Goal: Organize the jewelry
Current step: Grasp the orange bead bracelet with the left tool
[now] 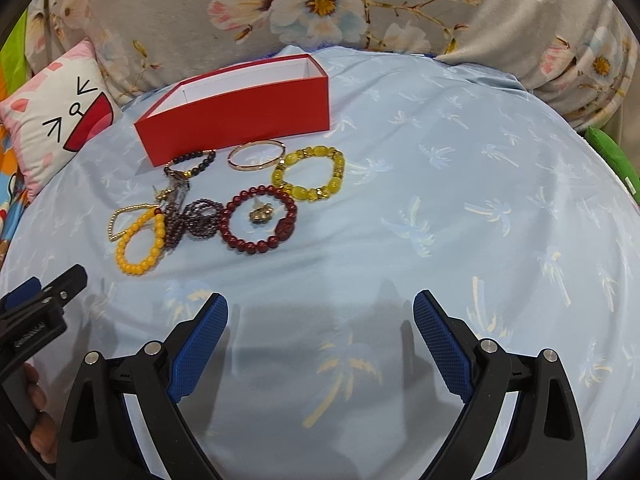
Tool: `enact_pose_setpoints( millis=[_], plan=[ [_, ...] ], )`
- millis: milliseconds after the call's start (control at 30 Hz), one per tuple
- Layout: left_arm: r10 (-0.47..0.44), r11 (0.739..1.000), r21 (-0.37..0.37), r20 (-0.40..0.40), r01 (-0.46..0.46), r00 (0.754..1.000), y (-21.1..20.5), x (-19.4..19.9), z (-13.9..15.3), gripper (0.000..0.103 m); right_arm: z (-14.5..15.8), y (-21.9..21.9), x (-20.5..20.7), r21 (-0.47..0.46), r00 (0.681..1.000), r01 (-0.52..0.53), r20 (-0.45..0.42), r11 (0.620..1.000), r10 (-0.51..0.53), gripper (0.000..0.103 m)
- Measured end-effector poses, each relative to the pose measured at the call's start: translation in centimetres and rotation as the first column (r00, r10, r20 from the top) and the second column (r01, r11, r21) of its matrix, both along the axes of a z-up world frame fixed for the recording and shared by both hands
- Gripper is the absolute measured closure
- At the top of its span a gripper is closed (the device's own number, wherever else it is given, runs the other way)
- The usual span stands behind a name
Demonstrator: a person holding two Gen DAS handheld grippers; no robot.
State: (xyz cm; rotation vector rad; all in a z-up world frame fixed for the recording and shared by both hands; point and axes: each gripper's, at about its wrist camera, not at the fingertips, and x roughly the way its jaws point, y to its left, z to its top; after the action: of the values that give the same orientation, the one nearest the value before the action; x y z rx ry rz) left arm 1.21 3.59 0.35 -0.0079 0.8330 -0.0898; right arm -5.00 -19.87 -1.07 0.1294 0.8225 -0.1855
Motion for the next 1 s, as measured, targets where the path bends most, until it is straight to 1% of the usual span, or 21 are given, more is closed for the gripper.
enact_pose_setpoints(
  millis=[67, 100, 200, 233, 267, 300, 367, 400, 500, 567, 633, 667, 700, 733, 767, 800, 833, 933, 1000],
  plan=[
    [-0.025, 0.999, -0.029, -0.031, 0.024, 0.999, -0.2, 0.5, -0.2, 0.008, 0.0, -0.3, 0.4, 0.0, 1.0, 0.002, -0.004, 1.0, -0.002, 0.013],
    [-0.039, 0.999, -0.028, -0.038, 0.038, 0.998, -0.7, 0.9, -0.3, 0.008, 0.1, -0.5, 0.6, -0.004, 1.0, 0.005, -0.008, 1.0, -0.005, 0.013],
    [-0.058, 0.998, 0.029, -0.023, 0.059, 0.998, -2.5, 1.8, -0.4, 0.009, 0.2, -0.9, 1.2, -0.004, 1.0, 0.008, -0.009, 1.0, -0.008, 0.013],
    [-0.064, 0.997, 0.038, -0.025, 0.064, 0.998, -3.0, 2.0, -0.5, 0.01, 0.3, -1.1, 1.3, -0.001, 1.0, 0.007, -0.008, 1.0, -0.007, 0.013],
    [-0.072, 0.996, 0.045, -0.032, 0.073, 0.997, -3.5, 2.3, -0.7, 0.012, 0.4, -1.2, 1.4, 0.0, 1.0, 0.007, -0.006, 1.0, -0.007, 0.013],
    [-0.08, 0.995, 0.05, -0.041, 0.082, 0.996, -4.0, 2.7, -1.0, 0.017, 0.5, -1.3, 1.6, -0.001, 1.0, 0.007, -0.004, 1.0, -0.007, 0.013],
    [-0.069, 0.996, 0.049, -0.041, 0.071, 0.997, -4.1, 3.1, -1.2, 0.019, 0.6, -1.6, 1.9, 0.002, 1.0, 0.006, -0.004, 1.0, -0.006, 0.013],
    [-0.07, 0.996, 0.048, -0.052, 0.072, 0.996, -4.2, 3.4, -1.3, 0.024, 0.7, -1.7, 2.0, 0.003, 1.0, 0.006, -0.005, 1.0, -0.006, 0.013],
    [-0.057, 0.996, 0.063, -0.052, 0.06, 0.997, -4.1, 3.7, -1.4, 0.03, 0.7, -1.9, 2.6, -0.001, 1.0, 0.006, -0.012, 1.0, -0.006, 0.013],
    [-0.065, 0.996, 0.064, -0.048, 0.068, 0.997, -4.2, 3.7, -1.4, 0.035, 0.6, -2.0, 2.9, 0.008, 1.0, 0.003, -0.016, 1.0, -0.002, 0.013],
    [-0.078, 0.995, 0.061, -0.042, 0.081, 0.996, -4.3, 3.5, -1.3, 0.046, 0.6, -2.2, 3.1, 0.017, 1.0, 0.002, -0.018, 1.0, -0.002, 0.013],
    [-0.086, 0.994, 0.058, -0.04, 0.089, 0.995, -4.3, 3.4, -1.2, 0.049, 0.6, -2.2, 3.3, 0.019, 1.0, 0.0, -0.019, 1.0, 0.0, 0.013],
    [-0.095, 0.994, 0.055, -0.036, 0.097, 0.995, -4.3, 3.4, -1.2, 0.056, 0.6, -2.1, 3.4, 0.019, 1.0, -0.002, -0.02, 1.0, 0.002, 0.013],
    [-0.1, 0.993, 0.053, -0.032, 0.102, 0.994, -4.4, 3.3, -1.1, 0.067, 0.6, -2.1, 3.5, 0.017, 1.0, -0.004, -0.023, 1.0, 0.004, 0.013],
    [-0.106, 0.993, 0.049, -0.029, 0.107, 0.994, -4.3, 3.3, -1.0, 0.074, 0.6, -2.2, 3.6, 0.016, 1.0, -0.005, -0.024, 1.0, 0.005, 0.013],
    [-0.116, 0.992, 0.039, -0.028, 0.117, 0.993, -4.2, 3.3, -1.0, 0.086, 0.7, -2.2, 3.8, 0.012, 1.0, -0.006, -0.026, 1.0, 0.007, 0.014],
    [-0.12, 0.992, 0.03, -0.029, 0.121, 0.992, -4.1, 3.2, -0.9, 0.095, 0.9, -2.3, 3.9, 0.006, 1.0, -0.006, -0.028, 1.0, 0.006, 0.015],
    [-0.136, 0.991, -0.023, -0.035, 0.135, 0.99, -3.2, 3.0, -0.9, 0.096, 1.4, -2.6, 4.5, 0.006, 1.0, -0.007, -0.027, 1.0, 0.007, 0.018],
    [-0.144, 0.989, -0.041, -0.035, 0.142, 0.989, -2.8, 2.7, -0.9, 0.096, 1.8, -2.9, 5.1, 0.007, 1.0, -0.002, -0.025, 1.0, 0.002, 0.023]
  ],
)
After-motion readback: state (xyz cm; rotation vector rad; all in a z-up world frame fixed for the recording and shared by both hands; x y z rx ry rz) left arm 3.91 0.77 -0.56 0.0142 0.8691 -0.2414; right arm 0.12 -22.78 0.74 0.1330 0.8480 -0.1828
